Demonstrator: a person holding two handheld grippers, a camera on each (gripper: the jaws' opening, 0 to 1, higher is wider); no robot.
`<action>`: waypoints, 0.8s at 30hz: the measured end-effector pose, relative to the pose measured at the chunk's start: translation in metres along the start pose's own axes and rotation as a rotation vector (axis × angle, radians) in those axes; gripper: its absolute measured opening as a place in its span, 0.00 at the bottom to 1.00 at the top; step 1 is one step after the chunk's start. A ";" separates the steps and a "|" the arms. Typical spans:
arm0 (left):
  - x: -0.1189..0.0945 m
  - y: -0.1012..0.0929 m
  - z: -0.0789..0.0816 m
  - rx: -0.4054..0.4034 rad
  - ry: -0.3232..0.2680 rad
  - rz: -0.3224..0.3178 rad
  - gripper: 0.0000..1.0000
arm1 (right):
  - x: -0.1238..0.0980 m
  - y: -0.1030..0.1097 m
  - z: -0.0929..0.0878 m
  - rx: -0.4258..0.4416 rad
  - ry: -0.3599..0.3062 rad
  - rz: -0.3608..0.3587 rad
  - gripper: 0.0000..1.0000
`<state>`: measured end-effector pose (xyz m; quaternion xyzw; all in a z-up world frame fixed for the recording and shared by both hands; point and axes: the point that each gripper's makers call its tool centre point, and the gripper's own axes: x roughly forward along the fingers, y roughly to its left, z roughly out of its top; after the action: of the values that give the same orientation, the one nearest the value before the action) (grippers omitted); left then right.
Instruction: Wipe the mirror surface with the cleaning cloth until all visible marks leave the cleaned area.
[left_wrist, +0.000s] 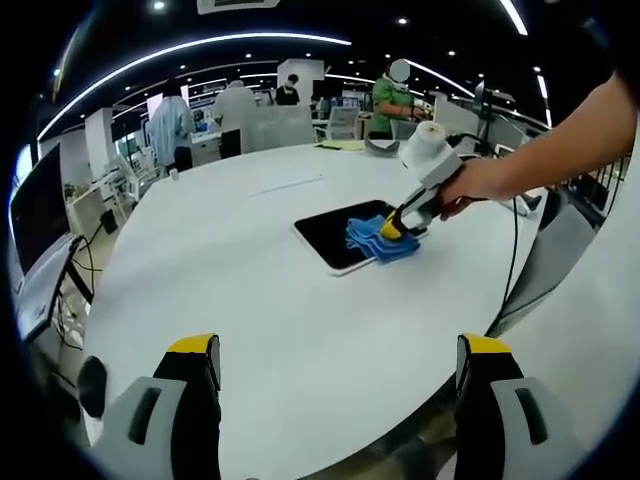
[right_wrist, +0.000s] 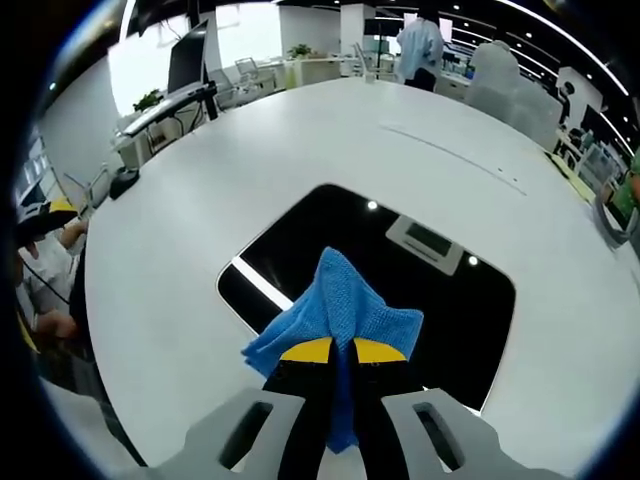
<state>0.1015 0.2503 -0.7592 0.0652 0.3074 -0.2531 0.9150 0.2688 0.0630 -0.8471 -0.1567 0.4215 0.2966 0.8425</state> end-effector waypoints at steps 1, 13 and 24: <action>0.000 0.000 0.000 0.000 0.000 0.000 0.99 | 0.000 0.000 0.000 0.000 0.000 0.000 0.02; -0.002 0.001 -0.002 -0.003 0.006 0.002 0.99 | 0.003 0.005 0.003 0.002 0.003 0.010 0.02; -0.001 0.001 -0.001 -0.011 0.005 0.009 0.99 | 0.005 0.009 0.006 0.008 0.002 0.026 0.02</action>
<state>0.1007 0.2522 -0.7594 0.0620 0.3109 -0.2470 0.9157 0.2689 0.0747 -0.8474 -0.1482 0.4253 0.3056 0.8389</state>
